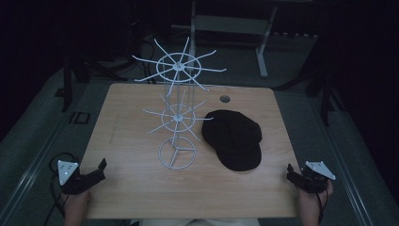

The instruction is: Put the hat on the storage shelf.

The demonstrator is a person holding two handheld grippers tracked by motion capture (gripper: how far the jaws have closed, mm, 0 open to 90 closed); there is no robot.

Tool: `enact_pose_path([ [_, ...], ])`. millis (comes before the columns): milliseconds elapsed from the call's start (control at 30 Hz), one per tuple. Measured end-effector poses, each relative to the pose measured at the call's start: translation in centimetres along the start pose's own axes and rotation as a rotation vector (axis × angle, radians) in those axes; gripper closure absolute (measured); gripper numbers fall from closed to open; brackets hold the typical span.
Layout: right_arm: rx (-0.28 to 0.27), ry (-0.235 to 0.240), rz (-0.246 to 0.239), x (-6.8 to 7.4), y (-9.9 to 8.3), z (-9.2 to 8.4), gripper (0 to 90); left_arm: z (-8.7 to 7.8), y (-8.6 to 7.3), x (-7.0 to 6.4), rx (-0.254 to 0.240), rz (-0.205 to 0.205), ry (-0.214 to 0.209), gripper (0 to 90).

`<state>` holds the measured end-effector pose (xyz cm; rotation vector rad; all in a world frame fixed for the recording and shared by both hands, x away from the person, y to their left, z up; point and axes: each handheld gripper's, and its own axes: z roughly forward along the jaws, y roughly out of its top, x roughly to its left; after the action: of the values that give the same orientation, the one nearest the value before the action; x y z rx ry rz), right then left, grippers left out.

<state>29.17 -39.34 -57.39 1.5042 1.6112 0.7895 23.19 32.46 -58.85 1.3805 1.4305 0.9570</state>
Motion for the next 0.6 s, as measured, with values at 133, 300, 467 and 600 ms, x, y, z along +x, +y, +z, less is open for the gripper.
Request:
enact_pose_path([
  [133,-0.007,-0.013,0.023,-0.1,-0.1,-0.1,16.1,0.0,0.0,0.0,0.000,0.000,0.000,1.4],
  [300,-0.006,-0.007,0.018,0.0,-0.1,-0.2,17.9,0.0,0.0,0.0,-0.001,0.004,0.000,1.4],
  [467,0.009,0.019,0.016,0.1,0.1,0.0,15.3,0.0,0.0,0.0,-0.001,0.006,-0.002,1.4],
  [600,-0.008,0.025,-0.012,0.4,1.0,-0.5,14.8,0.0,0.0,-0.1,0.000,0.006,-0.003,1.4],
])
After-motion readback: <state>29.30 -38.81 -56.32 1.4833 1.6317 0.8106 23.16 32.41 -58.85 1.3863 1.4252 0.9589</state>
